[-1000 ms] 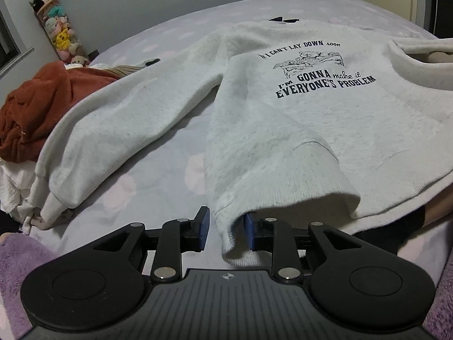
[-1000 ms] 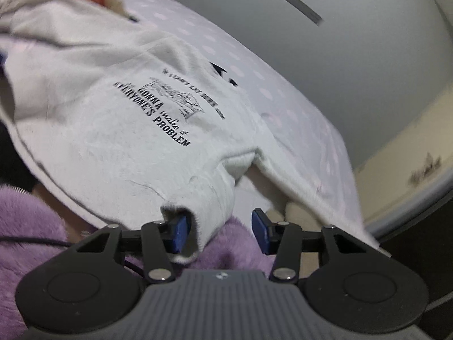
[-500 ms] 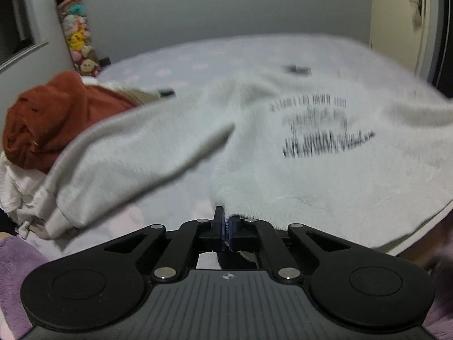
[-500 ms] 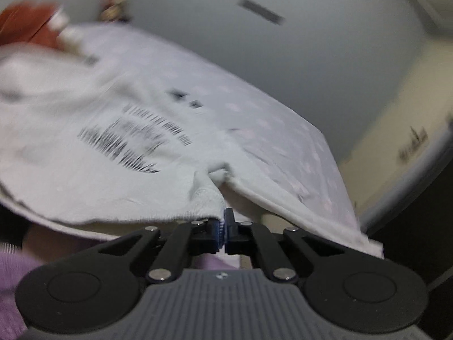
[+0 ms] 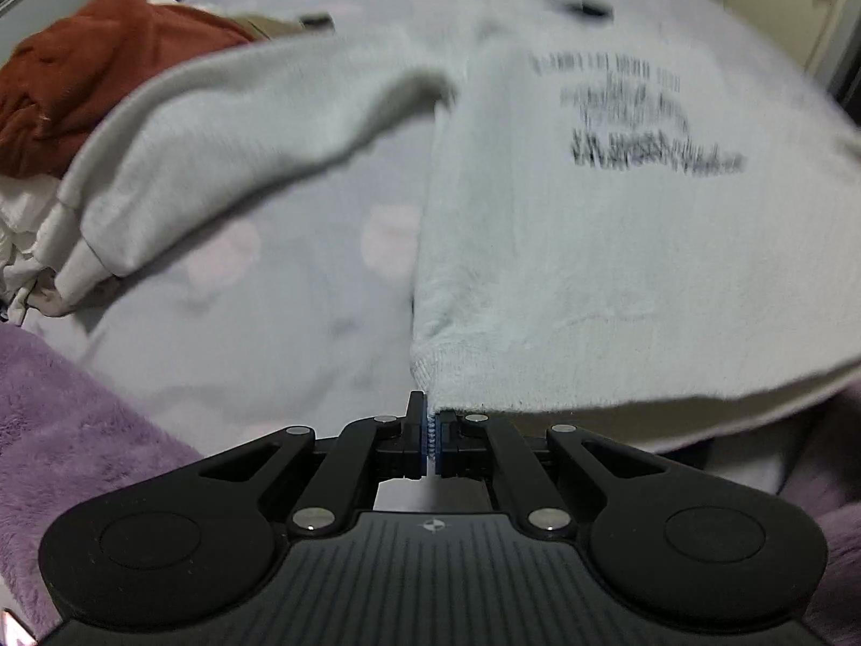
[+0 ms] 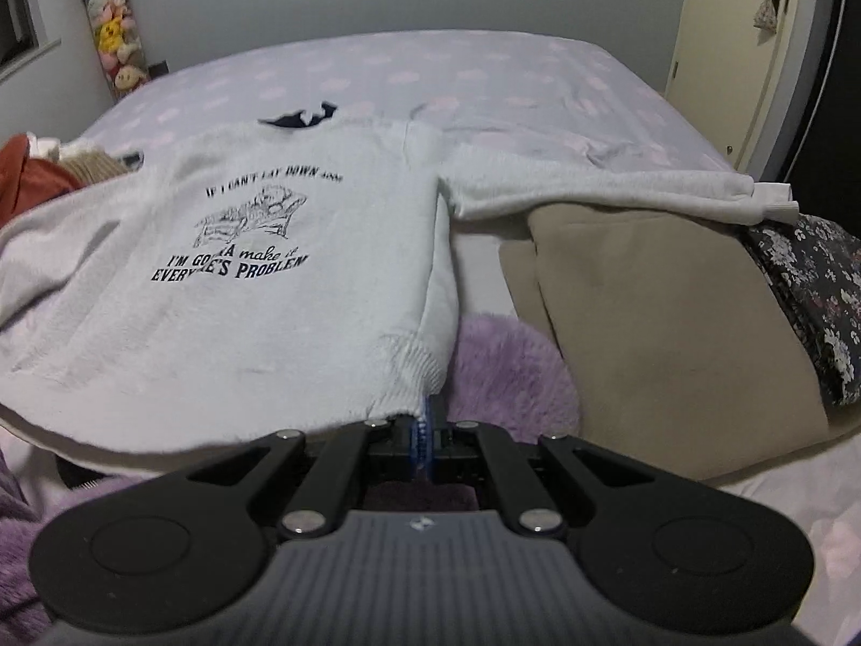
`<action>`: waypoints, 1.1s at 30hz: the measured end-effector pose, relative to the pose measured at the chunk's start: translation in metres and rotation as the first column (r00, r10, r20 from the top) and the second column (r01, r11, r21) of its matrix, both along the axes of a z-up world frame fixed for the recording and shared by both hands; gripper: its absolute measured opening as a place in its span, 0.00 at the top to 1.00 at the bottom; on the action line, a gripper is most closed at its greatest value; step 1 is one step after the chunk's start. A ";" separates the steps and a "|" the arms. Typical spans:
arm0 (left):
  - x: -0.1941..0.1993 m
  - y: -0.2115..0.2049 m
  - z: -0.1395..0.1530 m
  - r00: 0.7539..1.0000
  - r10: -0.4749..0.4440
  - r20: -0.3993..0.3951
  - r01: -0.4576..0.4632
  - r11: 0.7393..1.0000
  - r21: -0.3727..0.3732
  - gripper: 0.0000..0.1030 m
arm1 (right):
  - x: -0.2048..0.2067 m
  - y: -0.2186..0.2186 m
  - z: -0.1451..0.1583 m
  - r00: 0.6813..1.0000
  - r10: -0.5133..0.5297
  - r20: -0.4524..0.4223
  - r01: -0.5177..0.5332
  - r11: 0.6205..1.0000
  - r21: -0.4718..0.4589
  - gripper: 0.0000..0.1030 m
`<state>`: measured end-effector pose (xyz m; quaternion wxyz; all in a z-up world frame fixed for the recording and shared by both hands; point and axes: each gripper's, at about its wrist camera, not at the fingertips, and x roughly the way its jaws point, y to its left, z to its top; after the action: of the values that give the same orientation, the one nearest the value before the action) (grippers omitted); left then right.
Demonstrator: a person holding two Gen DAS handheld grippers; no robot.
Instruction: Fold clothes
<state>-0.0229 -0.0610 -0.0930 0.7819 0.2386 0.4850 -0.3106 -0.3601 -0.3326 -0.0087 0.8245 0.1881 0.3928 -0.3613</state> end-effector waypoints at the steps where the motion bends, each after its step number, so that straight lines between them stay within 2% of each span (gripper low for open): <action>1: 0.001 -0.001 -0.006 1.000 0.000 -0.010 0.000 1.000 0.016 0.99 | 0.001 0.001 -0.002 1.000 0.005 -0.010 -0.005 1.000 -0.001 0.97; 4: 0.001 0.000 -0.021 0.999 -0.002 -0.053 0.004 0.999 0.045 0.97 | 0.002 -0.001 -0.001 0.999 0.032 -0.032 -0.031 0.999 0.010 0.97; 6: 0.000 0.002 -0.023 0.998 -0.004 -0.069 0.008 0.999 0.053 0.86 | -0.002 -0.001 0.000 0.998 0.046 -0.037 -0.045 0.999 0.022 0.96; 8: 0.002 0.007 -0.020 0.997 -0.003 -0.080 0.006 0.999 0.042 0.81 | -0.006 0.000 0.003 0.997 0.062 -0.039 -0.061 0.998 0.031 0.94; 9: 0.003 0.010 -0.016 0.997 -0.003 -0.083 0.006 1.000 0.029 0.75 | -0.008 0.001 0.006 0.997 0.066 -0.043 -0.065 0.997 0.028 0.92; 11: 0.004 0.014 -0.005 0.998 -0.019 -0.062 0.018 1.000 -0.021 0.66 | -0.011 0.003 0.012 0.996 0.074 -0.051 -0.073 0.997 0.019 0.84; 12: 0.005 0.017 0.003 0.999 -0.031 -0.039 0.029 0.998 -0.048 0.58 | -0.014 0.003 0.016 0.996 0.071 -0.058 -0.071 0.997 0.004 0.72; 13: 0.007 0.019 0.010 0.999 -0.034 -0.020 0.032 0.997 -0.070 0.54 | -0.016 0.004 0.020 0.996 0.068 -0.065 -0.069 0.998 -0.012 0.65; 14: 0.009 0.021 0.017 1.000 -0.030 -0.005 0.030 0.995 -0.096 0.51 | -0.017 0.004 0.023 0.995 0.067 -0.071 -0.069 0.997 -0.031 0.64; 19: 0.018 0.029 0.052 1.000 -0.009 0.005 0.010 0.978 -0.206 0.50 | -0.010 0.004 0.031 0.991 0.094 -0.096 -0.100 0.993 -0.056 0.64; 23: 0.015 0.030 0.067 1.000 -0.021 0.014 0.023 0.975 -0.221 0.49 | -0.010 0.008 0.036 0.966 0.148 -0.213 -0.163 0.985 -0.053 0.64; 26: 0.018 0.033 0.073 0.999 0.009 0.042 0.001 0.972 -0.235 0.50 | -0.017 0.005 0.047 0.962 0.106 -0.252 -0.134 0.986 -0.097 0.64; 29: 0.029 0.038 0.083 0.996 0.049 0.071 -0.027 0.960 -0.280 0.50 | -0.019 -0.003 0.059 0.975 0.046 -0.218 -0.079 0.986 -0.147 0.63; 33: 0.051 0.044 0.088 0.979 0.174 0.109 -0.133 0.942 -0.307 0.50 | 0.002 -0.009 0.067 0.987 0.054 -0.150 -0.081 0.980 -0.182 0.62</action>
<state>0.0282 -0.0165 -0.0053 0.8616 0.0995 0.3960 -0.3017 -0.3577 -0.3417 0.0584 0.8196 0.0694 0.4220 -0.3812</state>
